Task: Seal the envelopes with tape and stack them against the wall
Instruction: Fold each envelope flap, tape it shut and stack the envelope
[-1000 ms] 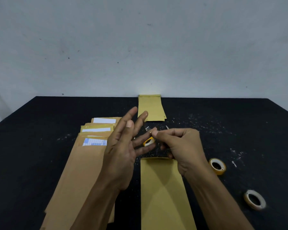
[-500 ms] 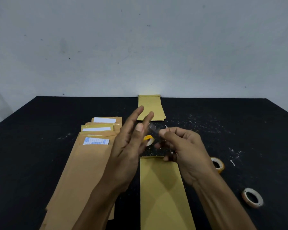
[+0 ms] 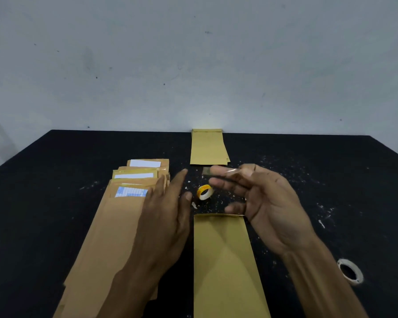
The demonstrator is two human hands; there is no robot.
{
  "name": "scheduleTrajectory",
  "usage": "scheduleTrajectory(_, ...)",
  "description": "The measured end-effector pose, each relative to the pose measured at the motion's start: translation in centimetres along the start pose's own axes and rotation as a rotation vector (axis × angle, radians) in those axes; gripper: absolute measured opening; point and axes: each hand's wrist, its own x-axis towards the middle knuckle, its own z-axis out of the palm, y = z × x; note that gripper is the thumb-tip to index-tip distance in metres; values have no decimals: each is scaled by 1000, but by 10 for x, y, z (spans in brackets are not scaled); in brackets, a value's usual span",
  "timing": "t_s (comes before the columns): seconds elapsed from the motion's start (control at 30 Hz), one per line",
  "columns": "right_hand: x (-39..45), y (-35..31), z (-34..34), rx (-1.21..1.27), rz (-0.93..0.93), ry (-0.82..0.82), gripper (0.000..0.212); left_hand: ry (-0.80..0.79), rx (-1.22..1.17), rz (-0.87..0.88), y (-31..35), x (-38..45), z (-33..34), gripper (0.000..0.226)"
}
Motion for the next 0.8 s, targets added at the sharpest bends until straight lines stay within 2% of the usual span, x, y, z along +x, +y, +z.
scheduleTrajectory(0.1,2,-3,-4,-6,-31,-44,8,68,-304,-136,10,3,-13,22)
scheduleTrajectory(0.2,3,-1,-8,-3,-13,-85,7,-71,-809,-395,27,13,-26,26)
scheduleTrajectory(0.27,3,1,-10,3,7,-102,8,-194,-923,-466,29,20,-30,38)
scheduleTrajectory(0.37,3,4,-10,4,35,-108,8,-279,-926,-453,25,21,-27,42)
scheduleTrajectory(0.6,7,6,-18,-120,124,-102,8,-180,-868,-431,19,17,-17,13)
scheduleTrajectory(0.7,9,1,-26,-260,257,-64,17,-140,-708,-446,16,15,-8,13)
scheduleTrajectory(0.8,13,1,-35,-475,352,28,18,-93,-661,-494,13,10,6,17)
